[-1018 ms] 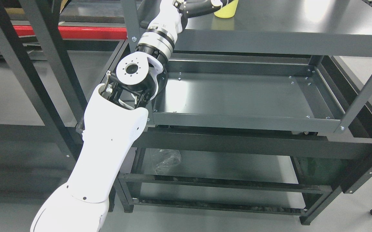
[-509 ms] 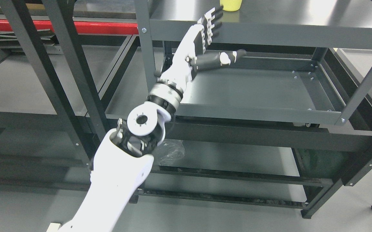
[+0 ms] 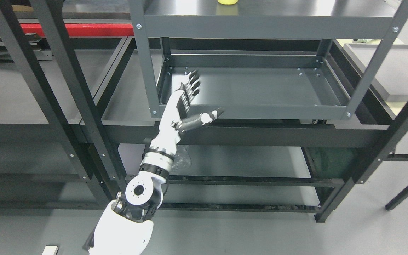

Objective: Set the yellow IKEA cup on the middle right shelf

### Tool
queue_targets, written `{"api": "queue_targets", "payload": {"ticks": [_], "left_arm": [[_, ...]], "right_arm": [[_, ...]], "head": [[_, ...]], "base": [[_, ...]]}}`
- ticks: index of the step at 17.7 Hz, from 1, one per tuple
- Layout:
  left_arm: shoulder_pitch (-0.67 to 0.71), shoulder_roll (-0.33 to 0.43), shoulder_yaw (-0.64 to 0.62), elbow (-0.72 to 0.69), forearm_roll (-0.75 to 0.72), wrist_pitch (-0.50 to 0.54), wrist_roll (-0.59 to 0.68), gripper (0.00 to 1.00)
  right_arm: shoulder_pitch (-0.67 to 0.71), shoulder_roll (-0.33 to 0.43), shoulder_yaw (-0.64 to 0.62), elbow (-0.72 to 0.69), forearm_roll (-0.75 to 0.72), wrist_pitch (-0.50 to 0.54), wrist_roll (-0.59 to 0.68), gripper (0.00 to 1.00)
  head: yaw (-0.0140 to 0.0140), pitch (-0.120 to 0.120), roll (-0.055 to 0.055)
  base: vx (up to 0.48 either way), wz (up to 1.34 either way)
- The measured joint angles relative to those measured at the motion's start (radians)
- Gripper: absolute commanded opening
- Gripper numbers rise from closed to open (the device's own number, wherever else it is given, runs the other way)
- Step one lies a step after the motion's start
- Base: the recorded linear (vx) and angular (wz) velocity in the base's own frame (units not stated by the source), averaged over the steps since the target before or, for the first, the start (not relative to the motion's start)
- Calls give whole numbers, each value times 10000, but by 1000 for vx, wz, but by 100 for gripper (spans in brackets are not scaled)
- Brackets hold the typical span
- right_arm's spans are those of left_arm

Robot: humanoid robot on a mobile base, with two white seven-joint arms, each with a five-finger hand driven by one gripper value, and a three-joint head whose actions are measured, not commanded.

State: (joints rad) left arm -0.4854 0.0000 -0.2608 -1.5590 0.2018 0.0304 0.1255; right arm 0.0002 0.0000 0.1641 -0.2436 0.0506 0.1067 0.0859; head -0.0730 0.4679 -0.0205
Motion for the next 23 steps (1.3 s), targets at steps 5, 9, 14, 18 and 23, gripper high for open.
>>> {"api": "queue_targets", "payload": {"ticks": [5,9,14,18,23], "left_arm": [[1235,0,1000,754,-122,-550,-5,99],[1748,0,1522,1159,-161,-597,-5,99],[2066,0,1936,1478,-180,-613,-5,99],[2266,0,2154,1659,-186,-628,-5,99],[2423,0,2329,1805,-190,-609,-5,99]], "right_arm": [[-3,0,0,-1,0,0,0,99],[-2,0,0,-1,0,2,0,99],[-3,0,0,-2,0,53,0,99],[-3,0,0,-2,0,27,0,99],[-3,0,0,-2,0,-3,0,99]], "head": [[0,0,0],[0,-2,0],[0,-2,0],[0,-2,0],[0,-2,0]], "base": [[-42,-12],[-6,-15],[0,0],[0,0],[0,0]]}}
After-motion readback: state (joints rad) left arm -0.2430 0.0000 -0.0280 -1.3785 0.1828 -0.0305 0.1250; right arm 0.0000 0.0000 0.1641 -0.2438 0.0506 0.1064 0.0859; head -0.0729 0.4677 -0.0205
